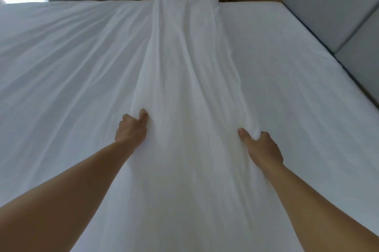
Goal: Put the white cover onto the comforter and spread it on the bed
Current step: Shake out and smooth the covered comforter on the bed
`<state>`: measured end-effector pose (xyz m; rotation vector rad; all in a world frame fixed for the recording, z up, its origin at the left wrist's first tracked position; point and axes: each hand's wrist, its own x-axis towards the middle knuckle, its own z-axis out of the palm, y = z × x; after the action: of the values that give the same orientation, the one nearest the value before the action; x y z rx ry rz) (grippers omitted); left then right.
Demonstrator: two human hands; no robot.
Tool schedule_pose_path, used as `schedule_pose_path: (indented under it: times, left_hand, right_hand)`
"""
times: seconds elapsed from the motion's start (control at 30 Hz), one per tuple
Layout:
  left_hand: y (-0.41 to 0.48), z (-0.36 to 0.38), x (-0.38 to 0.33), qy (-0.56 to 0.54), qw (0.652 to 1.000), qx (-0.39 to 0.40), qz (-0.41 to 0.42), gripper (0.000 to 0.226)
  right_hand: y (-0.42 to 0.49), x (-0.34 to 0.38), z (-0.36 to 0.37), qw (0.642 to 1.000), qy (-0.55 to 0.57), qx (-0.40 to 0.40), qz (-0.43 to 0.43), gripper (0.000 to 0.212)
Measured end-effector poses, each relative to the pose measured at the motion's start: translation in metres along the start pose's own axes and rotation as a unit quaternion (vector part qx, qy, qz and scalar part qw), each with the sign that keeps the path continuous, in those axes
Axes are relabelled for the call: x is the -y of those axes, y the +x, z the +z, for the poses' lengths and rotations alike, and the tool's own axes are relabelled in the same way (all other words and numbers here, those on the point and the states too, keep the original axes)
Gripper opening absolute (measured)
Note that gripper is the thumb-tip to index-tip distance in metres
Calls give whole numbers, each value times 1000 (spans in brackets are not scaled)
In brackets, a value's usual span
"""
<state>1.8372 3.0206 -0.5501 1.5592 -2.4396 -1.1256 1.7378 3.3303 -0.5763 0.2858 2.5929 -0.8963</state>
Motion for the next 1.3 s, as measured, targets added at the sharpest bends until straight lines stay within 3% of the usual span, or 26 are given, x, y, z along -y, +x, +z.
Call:
schedule_pose_path:
  times: [0.13, 0.3, 0.37, 0.43, 0.5, 0.57, 0.67, 0.8, 0.93, 1.1, 1.3]
  left_hand:
    - [29, 3, -27, -57, 998, 16, -26, 75]
    - [49, 4, -45, -145, 986, 17, -81, 63]
    - [50, -5, -43, -129, 990, -51, -37, 58]
    - [49, -23, -38, -99, 981, -161, 32, 55]
    - [48, -37, -31, -73, 974, -208, 61, 54]
    - [49, -35, -21, -18, 985, -167, 44, 53]
    - [55, -15, -13, 34, 998, -38, -30, 57]
    - [71, -10, -16, -3, 998, 21, -52, 64]
    - [99, -10, -33, -38, 998, -8, -48, 75]
    - [113, 0, -56, -127, 988, -60, -65, 58]
    - [112, -11, -52, -22, 973, -227, 34, 41]
  right_hand:
    - [34, 22, -5, 999, 29, 29, 1, 98]
    - [64, 44, -4, 986, 136, 96, -5, 52]
    - [62, 47, -7, 983, 163, 77, -24, 48]
    - [58, 49, -17, 980, 185, 6, -69, 44]
    - [53, 46, -21, 978, 185, -38, -83, 46]
    - [51, 37, -9, 989, 133, -38, -48, 56]
    - [57, 30, 10, 998, 58, -11, 12, 67]
    - [73, 41, -1, 1000, 14, 17, 15, 91]
    - [107, 74, -4, 999, 42, 10, -11, 98]
    - [132, 103, 3, 987, 155, 34, -22, 51]
    - [133, 95, -6, 979, 140, -119, -94, 47]
